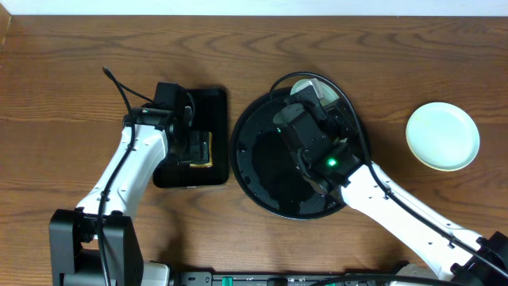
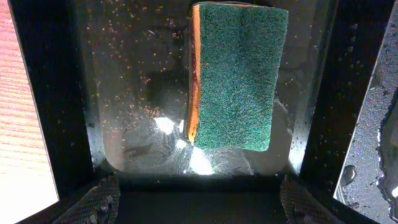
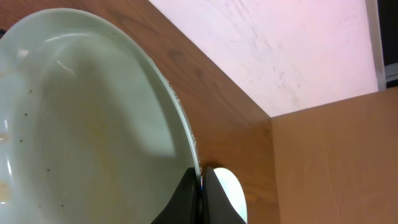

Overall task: Clean dirty plates on tray and stack at the side
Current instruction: 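Lift the pale blue plate off the round tray rightward with the right gripper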

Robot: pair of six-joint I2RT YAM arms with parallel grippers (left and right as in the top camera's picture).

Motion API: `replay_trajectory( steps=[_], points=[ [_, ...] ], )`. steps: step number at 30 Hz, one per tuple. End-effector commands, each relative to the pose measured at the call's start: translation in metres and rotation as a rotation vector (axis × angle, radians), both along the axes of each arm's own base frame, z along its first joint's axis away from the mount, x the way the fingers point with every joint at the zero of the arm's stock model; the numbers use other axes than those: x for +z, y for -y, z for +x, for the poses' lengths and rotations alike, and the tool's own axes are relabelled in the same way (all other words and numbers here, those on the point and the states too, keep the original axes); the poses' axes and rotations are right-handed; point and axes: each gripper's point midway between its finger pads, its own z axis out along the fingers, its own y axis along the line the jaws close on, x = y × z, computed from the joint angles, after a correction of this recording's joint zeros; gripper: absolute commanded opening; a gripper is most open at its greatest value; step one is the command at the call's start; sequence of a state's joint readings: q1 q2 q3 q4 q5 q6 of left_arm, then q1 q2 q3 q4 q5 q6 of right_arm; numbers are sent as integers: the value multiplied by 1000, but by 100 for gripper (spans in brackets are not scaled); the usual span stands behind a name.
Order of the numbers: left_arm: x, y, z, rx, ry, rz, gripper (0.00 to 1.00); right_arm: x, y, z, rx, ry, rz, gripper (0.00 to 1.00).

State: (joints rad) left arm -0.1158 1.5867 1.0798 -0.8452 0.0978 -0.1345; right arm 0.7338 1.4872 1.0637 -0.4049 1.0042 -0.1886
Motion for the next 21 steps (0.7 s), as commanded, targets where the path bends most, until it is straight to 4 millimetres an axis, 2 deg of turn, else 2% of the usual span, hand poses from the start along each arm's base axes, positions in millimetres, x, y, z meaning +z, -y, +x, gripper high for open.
replay_trajectory(
  steps=[1, 9, 15, 21],
  points=[
    [4, -2, 4, 13, 13, 9, 83, 17, 3, -1, -39, 66, 45, 1],
    [4, -2, 4, 13, 13, 9, 83, 10, 27, 7, -141, 87, 185, 1],
    [4, -2, 4, 14, 12, 9, 83, 8, 71, 18, -242, 80, 323, 1],
    [4, -2, 4, 13, 13, 9, 83, 7, 134, 19, -368, 68, 486, 1]
  ],
)
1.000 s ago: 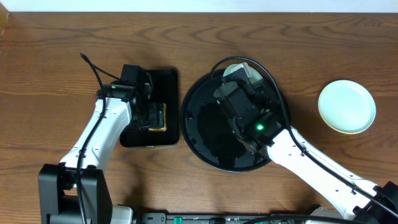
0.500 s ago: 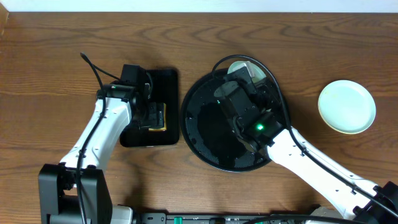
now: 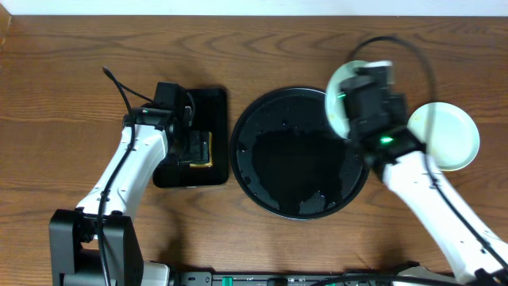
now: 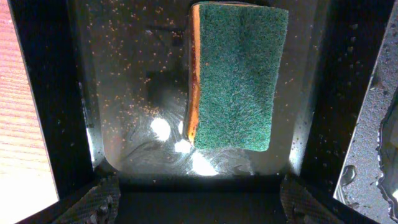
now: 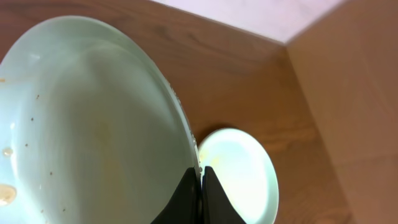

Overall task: Clean dirty plates on tray and stack at the side
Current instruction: 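Lift the pale blue plate off the round tray rightward with the right gripper, then place the pale blue plate on the plate stack and release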

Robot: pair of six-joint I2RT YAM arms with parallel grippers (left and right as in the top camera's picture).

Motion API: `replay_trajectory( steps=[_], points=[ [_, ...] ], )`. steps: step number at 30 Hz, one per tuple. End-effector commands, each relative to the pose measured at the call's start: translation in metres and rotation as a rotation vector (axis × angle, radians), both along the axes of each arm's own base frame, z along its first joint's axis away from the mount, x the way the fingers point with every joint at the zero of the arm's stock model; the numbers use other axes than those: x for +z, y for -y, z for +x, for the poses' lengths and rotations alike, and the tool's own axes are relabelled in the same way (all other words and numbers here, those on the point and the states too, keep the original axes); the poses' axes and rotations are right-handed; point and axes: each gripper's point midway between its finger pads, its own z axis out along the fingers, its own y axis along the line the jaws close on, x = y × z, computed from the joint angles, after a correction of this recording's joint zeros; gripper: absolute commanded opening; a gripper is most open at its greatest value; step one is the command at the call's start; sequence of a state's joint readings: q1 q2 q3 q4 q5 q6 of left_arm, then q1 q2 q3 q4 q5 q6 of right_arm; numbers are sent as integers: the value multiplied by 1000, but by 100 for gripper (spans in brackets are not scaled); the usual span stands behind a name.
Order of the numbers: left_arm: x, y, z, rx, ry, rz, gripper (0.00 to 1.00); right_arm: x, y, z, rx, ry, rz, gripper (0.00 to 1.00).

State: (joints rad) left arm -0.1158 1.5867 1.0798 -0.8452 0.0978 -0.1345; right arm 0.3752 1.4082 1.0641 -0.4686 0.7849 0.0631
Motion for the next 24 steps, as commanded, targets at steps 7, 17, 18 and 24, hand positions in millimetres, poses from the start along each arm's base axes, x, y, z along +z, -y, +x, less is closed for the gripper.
replay_trajectory(
  steps=[7, 17, 18, 24],
  points=[
    [4, -2, 4, 13, 13, 9, 83, -9, 114, -27, -327, 6, 274, 1],
    [4, -2, 4, 13, 12, 9, 83, -36, 206, -70, -637, -12, 382, 1],
    [4, -2, 4, 13, 12, 9, 83, -38, 211, -72, -652, -15, 383, 1],
    [4, -2, 4, 14, 12, 9, 83, -52, 237, -81, -746, -7, 403, 1]
  ],
)
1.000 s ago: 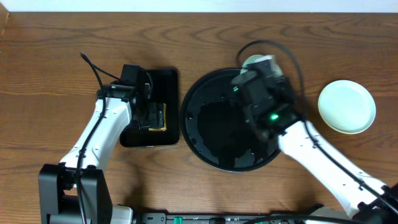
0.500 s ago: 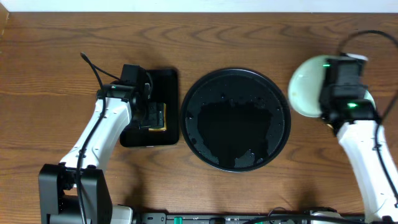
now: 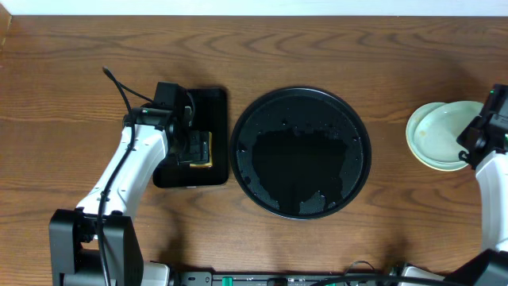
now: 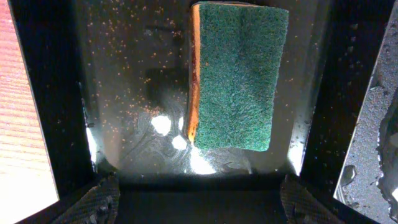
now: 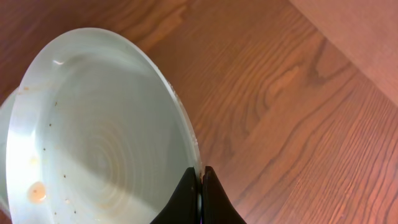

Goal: Clean dirty plates on tray and stack at the side

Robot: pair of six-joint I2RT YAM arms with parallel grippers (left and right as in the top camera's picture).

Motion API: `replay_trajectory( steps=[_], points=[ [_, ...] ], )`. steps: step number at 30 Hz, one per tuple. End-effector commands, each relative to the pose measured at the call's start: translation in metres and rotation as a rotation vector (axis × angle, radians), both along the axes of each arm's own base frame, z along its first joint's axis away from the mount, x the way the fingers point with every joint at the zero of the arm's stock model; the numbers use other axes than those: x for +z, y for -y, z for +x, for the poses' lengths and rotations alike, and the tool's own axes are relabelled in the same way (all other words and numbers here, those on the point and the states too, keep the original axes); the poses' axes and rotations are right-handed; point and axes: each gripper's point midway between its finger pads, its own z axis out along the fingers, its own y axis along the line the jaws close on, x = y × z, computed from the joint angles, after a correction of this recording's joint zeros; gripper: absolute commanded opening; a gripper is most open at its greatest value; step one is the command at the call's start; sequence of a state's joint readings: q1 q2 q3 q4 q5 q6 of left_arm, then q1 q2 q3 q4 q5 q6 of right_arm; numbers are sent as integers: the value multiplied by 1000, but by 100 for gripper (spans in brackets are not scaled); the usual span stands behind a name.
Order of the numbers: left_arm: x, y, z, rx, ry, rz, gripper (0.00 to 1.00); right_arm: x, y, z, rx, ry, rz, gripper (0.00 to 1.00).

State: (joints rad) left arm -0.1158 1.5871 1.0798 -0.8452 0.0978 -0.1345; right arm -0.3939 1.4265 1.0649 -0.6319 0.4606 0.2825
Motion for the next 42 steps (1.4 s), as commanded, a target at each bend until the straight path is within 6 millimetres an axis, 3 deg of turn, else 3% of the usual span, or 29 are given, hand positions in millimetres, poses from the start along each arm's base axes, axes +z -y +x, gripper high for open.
replay_trajectory(
  steps=[1, 6, 10, 19, 21, 24, 29, 35, 42],
  points=[
    [4, -2, 4, 14, 12, 9, 83, -2, 11, 3, -50, 47, 31, 1],
    [4, -2, 4, 14, 12, 9, 83, -15, 4, 20, 9, 83, 112, 5],
    [4, -2, 3, 14, 9, 10, 83, -29, -6, 28, 46, 81, 181, 37],
    [4, -2, 3, 14, 9, 9, 84, -41, -25, 25, 92, 55, 284, 41],
    [4, -2, 4, 13, 10, 10, 83, -44, -42, 31, 165, 63, 362, 41],
    [4, -2, 4, 13, 11, 9, 83, -42, -92, 50, 419, 112, 527, 45],
    [6, -1, 9, -14, 34, 7, 83, -37, -148, 63, 669, 96, 570, 62],
    [22, -10, 3, -8, -7, 58, 83, -47, -170, 54, 705, -58, 446, 99],
    [36, -8, -16, -13, -78, 40, 83, -30, -182, 27, 709, -89, 461, 99]
  ],
)
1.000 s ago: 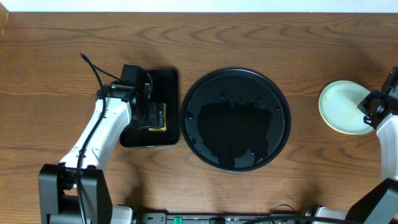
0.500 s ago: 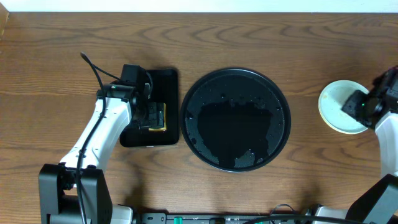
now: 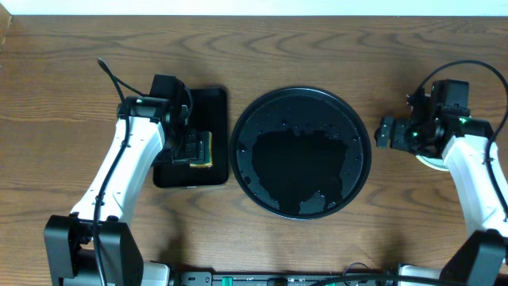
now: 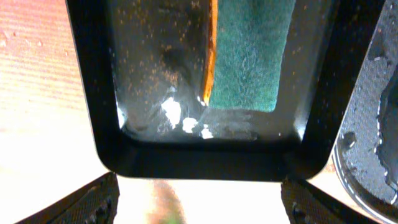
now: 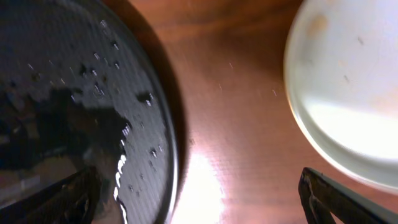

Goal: Clean dirty plates on tray and stack at the side

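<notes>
The pale green plates (image 5: 348,93) lie stacked on the table right of the round black tray (image 5: 74,106). In the overhead view only a sliver of the plates (image 3: 432,162) shows under my right arm. My right gripper (image 5: 199,211) is open and holds nothing, over bare wood between the tray and the stack (image 3: 387,132). The round tray (image 3: 262,119) is wet and bears no plates. My left gripper (image 4: 199,211) is open over the near end of the rectangular black tray (image 4: 93,124), and the green sponge (image 4: 252,56) lies in that tray.
The rectangular sponge tray (image 3: 214,107) stands just left of the round tray, with the sponge (image 3: 203,149) at its right side. Bare wooden table (image 3: 71,63) lies all round. A cable runs off each arm.
My right gripper was shut on a plate's rim over the plate at the right. Now it is open, left of the stack, and the plate lies there. My left gripper has drawn back from the sponge.
My right gripper held a pale green plate by its rim over the back of the round tray. Then the plate was at the tray's right edge, then over the other plate at the right. Now it rests there, released. The left gripper stayed open over the sponge throughout.
</notes>
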Robot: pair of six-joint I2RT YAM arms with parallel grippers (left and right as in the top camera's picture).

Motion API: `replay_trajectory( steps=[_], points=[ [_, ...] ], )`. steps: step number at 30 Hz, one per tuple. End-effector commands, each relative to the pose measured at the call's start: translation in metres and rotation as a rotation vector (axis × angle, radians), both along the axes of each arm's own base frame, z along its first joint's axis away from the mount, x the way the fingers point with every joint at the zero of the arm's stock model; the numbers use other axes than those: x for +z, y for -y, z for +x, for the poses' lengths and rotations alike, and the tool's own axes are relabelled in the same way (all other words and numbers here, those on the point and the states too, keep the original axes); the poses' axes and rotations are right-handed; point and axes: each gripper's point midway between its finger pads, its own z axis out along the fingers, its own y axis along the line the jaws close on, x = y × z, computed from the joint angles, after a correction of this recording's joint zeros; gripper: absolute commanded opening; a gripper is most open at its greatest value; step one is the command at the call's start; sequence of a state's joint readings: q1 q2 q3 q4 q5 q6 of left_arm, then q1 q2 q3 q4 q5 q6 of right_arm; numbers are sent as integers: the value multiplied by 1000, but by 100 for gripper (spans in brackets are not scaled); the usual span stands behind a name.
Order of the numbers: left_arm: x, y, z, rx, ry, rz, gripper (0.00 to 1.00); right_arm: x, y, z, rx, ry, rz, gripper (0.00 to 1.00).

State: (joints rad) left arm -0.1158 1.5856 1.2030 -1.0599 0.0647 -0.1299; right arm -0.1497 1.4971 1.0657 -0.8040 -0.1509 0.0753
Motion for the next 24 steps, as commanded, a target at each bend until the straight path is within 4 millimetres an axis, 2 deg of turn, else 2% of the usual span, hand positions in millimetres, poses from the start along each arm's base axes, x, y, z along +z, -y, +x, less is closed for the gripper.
replay_trajectory(
  steps=[1, 8, 18, 24],
  points=[
    [9, 2, -3, -12, 12, -18, 84, 30, 3, -5, -2, 68, -44, 99],
    [32, 5, -7, -16, 193, -57, 84, 61, 3, -35, -15, 170, -81, 99],
    [69, 1, -39, -10, 641, -108, 84, 68, -5, -78, -59, 417, -126, 99],
    [93, -1, -55, -12, 779, -124, 84, 75, -6, -89, -59, 463, -129, 99]
  ],
)
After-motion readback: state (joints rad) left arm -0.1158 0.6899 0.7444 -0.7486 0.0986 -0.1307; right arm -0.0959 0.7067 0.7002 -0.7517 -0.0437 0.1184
